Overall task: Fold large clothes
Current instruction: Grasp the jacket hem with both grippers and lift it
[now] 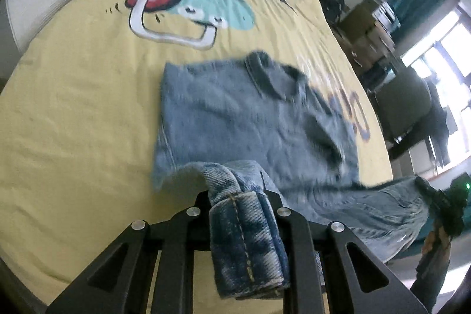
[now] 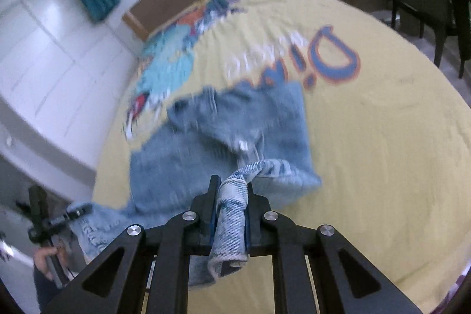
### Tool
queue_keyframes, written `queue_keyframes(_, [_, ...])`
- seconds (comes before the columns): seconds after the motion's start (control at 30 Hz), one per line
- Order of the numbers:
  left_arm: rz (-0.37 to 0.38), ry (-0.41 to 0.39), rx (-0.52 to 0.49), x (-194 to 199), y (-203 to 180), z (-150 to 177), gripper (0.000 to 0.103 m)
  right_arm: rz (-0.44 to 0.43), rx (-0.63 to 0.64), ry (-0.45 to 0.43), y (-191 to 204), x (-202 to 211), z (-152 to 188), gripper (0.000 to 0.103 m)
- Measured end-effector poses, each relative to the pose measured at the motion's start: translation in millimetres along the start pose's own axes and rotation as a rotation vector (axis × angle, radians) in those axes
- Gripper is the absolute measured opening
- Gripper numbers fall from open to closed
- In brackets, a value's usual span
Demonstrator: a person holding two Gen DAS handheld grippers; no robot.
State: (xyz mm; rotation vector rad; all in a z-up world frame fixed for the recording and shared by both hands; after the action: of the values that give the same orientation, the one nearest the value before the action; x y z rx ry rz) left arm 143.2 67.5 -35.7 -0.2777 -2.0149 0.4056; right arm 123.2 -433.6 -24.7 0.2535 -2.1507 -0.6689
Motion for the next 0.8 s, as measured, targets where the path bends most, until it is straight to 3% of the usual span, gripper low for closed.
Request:
queue_keyframes(0.13, [-0.007, -0.011, 0.029, -13.0, 8.9, -46.8, 0.015, 0.022, -0.043, -0.042, 1.0, -16.9, -40.1, 0.013])
queue_keyframes(0.33, [-0.045, 0.031, 0.056, -59.2, 22.9, -98.7, 0.015, 0.109, -0.032, -0.014, -5.2, -72.3, -87.0, 0.013])
queue_keyframes(0.63, [-0.125, 0.173, 0.164, -153.7, 63.1, -120.8, 0.023, 0.251, -0.010, 0.145, -33.7, -182.1, -119.8, 0.013])
queue_keyframes(0.8, [-0.166, 0.196, 0.172, -173.9, 70.5, -118.3, 0.028, 0.298, -0.012, 0.183, -41.3, -216.4, -117.3, 0.017])
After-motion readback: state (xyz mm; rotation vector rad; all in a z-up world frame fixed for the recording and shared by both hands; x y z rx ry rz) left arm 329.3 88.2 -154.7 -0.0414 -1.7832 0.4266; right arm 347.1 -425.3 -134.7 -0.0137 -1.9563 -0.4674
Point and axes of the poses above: each gripper's, at about its wrist camera, not at the fingertips, and x roughly against the way its jaws point, y to its left, z to its underside, the point moved 5 cm from there along -x, roughly the way its jaws point
